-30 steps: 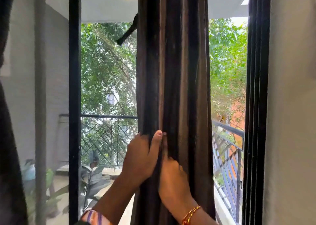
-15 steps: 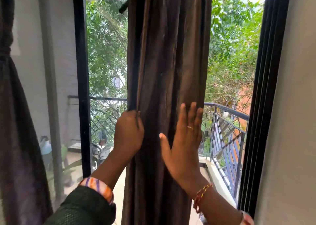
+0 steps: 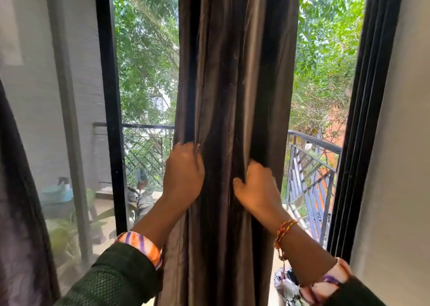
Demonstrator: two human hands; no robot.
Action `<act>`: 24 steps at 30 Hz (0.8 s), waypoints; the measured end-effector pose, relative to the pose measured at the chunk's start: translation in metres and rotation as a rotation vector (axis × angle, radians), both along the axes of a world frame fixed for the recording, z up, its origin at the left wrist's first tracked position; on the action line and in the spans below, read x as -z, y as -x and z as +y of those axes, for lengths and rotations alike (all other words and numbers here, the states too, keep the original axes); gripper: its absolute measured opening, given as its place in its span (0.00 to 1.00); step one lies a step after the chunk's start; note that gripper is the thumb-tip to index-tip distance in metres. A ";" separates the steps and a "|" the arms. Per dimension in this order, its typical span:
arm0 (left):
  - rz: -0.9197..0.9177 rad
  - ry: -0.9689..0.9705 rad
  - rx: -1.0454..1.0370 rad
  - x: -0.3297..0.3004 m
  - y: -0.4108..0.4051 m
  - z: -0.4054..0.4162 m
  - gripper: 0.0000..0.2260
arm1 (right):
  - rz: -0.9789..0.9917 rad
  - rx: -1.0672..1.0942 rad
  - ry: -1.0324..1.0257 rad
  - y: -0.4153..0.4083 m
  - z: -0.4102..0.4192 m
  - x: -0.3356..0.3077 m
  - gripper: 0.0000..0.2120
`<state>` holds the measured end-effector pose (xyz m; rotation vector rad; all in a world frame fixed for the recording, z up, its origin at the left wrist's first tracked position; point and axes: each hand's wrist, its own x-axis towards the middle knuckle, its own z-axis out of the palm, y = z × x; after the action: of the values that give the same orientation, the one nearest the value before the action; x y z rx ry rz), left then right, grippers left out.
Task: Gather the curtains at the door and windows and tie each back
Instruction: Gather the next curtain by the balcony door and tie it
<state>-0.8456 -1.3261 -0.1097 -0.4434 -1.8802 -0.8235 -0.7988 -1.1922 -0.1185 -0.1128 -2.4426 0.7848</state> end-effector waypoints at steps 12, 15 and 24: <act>-0.163 -0.106 0.234 0.065 -0.004 0.025 0.16 | 0.035 -0.161 -0.167 0.002 -0.027 0.060 0.42; -0.159 -0.126 0.274 0.071 -0.005 0.027 0.13 | -0.017 -0.182 -0.127 0.008 -0.025 0.078 0.40; -0.089 -0.155 0.243 0.077 -0.003 0.032 0.19 | -0.186 -0.311 -0.248 -0.005 -0.011 0.090 0.40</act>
<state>-0.8430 -1.2938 -0.1869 -0.5525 -1.8498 -1.1596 -0.7939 -1.2036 -0.2084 0.3080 -2.7521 0.6124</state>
